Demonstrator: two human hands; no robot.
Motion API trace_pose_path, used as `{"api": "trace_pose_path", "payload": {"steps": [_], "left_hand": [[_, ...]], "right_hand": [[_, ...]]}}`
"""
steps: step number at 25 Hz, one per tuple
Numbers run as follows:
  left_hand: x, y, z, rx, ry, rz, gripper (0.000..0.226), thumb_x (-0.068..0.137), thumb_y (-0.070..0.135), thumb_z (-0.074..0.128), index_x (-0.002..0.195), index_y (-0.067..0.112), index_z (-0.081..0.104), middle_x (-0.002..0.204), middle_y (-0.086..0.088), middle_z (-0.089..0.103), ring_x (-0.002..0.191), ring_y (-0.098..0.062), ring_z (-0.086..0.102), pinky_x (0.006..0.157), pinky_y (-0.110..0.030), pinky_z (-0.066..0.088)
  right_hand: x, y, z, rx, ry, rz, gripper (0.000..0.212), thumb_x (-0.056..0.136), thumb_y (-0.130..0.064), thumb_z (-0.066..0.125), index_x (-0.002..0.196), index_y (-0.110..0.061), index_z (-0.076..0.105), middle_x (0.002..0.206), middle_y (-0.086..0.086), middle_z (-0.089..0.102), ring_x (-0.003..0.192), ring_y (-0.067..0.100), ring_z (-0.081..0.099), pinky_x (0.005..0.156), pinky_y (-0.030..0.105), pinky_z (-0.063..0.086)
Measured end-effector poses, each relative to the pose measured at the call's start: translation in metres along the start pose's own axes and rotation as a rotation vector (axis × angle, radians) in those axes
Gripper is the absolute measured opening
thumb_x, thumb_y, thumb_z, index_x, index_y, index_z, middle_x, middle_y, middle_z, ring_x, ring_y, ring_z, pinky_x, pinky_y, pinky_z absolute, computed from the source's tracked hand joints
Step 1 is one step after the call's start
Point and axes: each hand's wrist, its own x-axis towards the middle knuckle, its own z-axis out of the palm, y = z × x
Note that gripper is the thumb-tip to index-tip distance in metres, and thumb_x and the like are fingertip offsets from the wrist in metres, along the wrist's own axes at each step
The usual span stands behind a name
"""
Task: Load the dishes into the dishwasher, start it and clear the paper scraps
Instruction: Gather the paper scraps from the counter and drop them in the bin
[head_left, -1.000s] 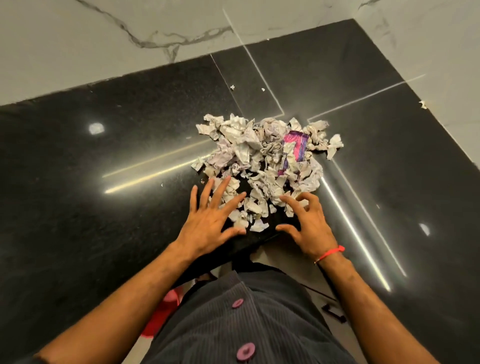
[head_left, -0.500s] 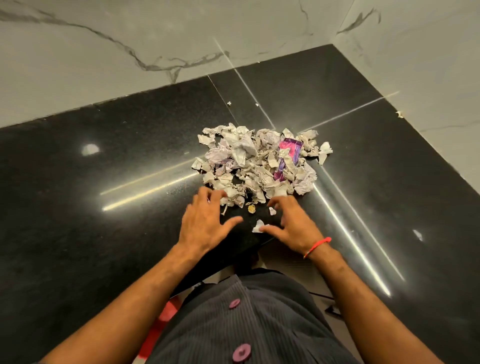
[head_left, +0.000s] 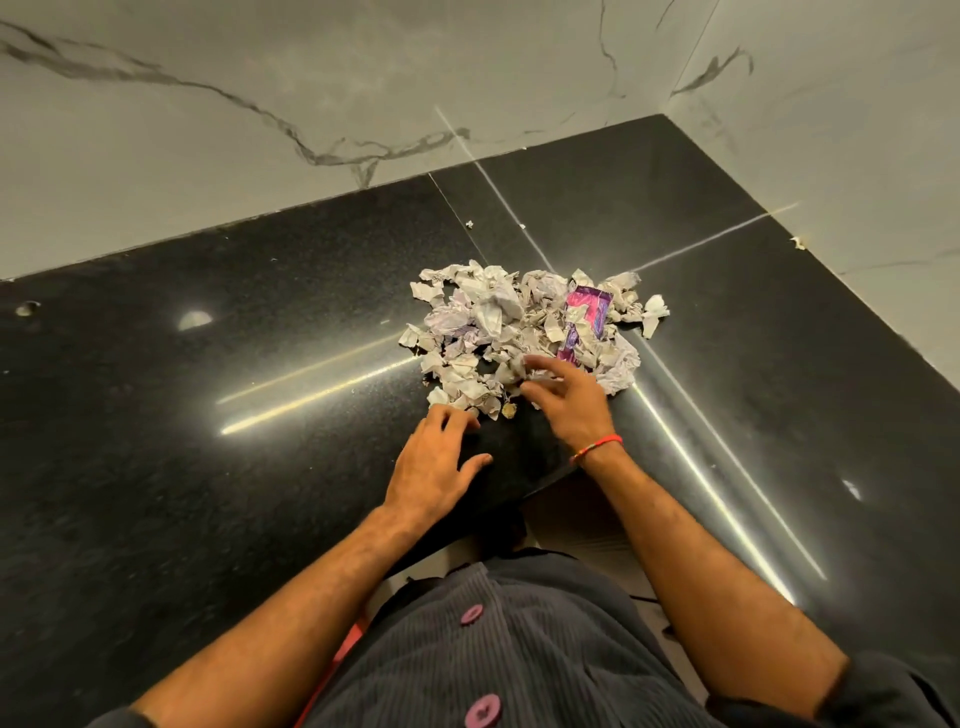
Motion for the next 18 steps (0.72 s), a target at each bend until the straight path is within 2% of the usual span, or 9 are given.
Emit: {"api": "trace_pose_path", "payload": {"steps": [1,4,6,8,10,11,13,15,18], "left_hand": [[-0.002,-0.001,-0.001,-0.040,0.004,0.002,0.045,0.088,0.042,0.073,0.123,0.024,0.053,0.126,0.005,0.042,0.111,-0.015,0.053,0.098,-0.037,0.052],[-0.010,-0.001,-0.006,-0.206,0.003,-0.015,0.046,0.087,0.035,0.076,0.125,0.026,0.052,0.128,0.007,0.038,0.107,-0.014,0.055,0.095,-0.040,0.055],[-0.010,0.001,-0.011,-0.197,0.065,-0.067,0.062,0.083,0.041,0.078,0.134,0.029,0.045,0.137,0.005,0.031,0.113,-0.018,0.055,0.095,-0.043,0.057],[-0.003,0.003,-0.017,-0.028,0.135,-0.152,0.090,0.074,0.055,0.081,0.145,0.030,0.032,0.148,-0.002,0.020,0.129,-0.027,0.043,0.098,-0.046,0.053],[0.010,0.006,-0.023,0.040,0.086,-0.267,0.113,0.067,0.063,0.082,0.153,0.032,0.014,0.157,-0.009,0.007,0.139,-0.034,0.029,0.102,-0.052,0.047],[0.018,0.009,-0.025,0.046,0.037,-0.305,0.120,0.067,0.064,0.081,0.154,0.033,0.006,0.159,-0.010,0.003,0.142,-0.036,0.024,0.104,-0.054,0.044],[0.035,0.016,-0.022,0.083,-0.033,-0.296,0.118,0.072,0.061,0.080,0.155,0.035,0.001,0.158,-0.010,0.005,0.141,-0.036,0.025,0.103,-0.057,0.045],[0.046,0.024,-0.015,0.115,-0.054,-0.228,0.099,0.080,0.049,0.078,0.153,0.037,0.011,0.152,-0.008,0.014,0.135,-0.034,0.035,0.097,-0.055,0.052],[0.052,0.030,-0.008,0.037,-0.007,-0.183,0.066,0.090,0.030,0.072,0.143,0.035,0.033,0.140,-0.003,0.025,0.122,-0.028,0.049,0.091,-0.049,0.056]], "right_hand": [[0.000,-0.003,-0.005,0.041,0.075,-0.030,0.037,0.086,-0.011,0.074,0.121,-0.020,0.068,0.122,0.001,0.066,0.097,0.011,0.068,0.091,0.035,0.058],[-0.010,0.001,-0.023,-0.128,0.228,-0.184,0.042,0.085,-0.014,0.075,0.125,-0.022,0.064,0.116,-0.001,0.061,0.085,0.009,0.063,0.085,0.038,0.057],[-0.020,0.010,-0.028,-0.213,0.164,-0.118,0.064,0.081,-0.023,0.081,0.138,-0.026,0.052,0.120,0.002,0.050,0.097,0.011,0.055,0.096,0.041,0.053],[-0.027,0.019,-0.025,-0.332,0.028,0.011,0.099,0.071,-0.038,0.086,0.150,-0.037,0.026,0.137,0.007,0.033,0.125,0.023,0.043,0.109,0.045,0.044],[-0.027,0.019,-0.018,-0.495,-0.075,0.059,0.121,0.064,-0.052,0.087,0.152,-0.045,0.004,0.151,0.005,0.015,0.139,0.034,0.029,0.107,0.054,0.042],[-0.024,0.017,-0.013,-0.561,-0.108,0.052,0.123,0.063,-0.057,0.085,0.151,-0.048,-0.001,0.155,0.003,0.008,0.141,0.036,0.025,0.105,0.058,0.043],[-0.014,0.011,-0.003,-0.656,-0.148,0.013,0.112,0.068,-0.062,0.079,0.149,-0.052,0.002,0.156,0.000,0.004,0.142,0.035,0.023,0.099,0.061,0.047],[-0.003,0.008,0.006,-0.702,-0.179,-0.011,0.091,0.076,-0.061,0.073,0.147,-0.052,0.016,0.155,0.001,0.009,0.139,0.033,0.029,0.096,0.059,0.049],[0.008,0.010,0.008,-0.625,-0.177,-0.102,0.057,0.087,-0.035,0.071,0.138,-0.039,0.044,0.146,0.006,0.023,0.124,0.032,0.047,0.093,0.048,0.052]]}}
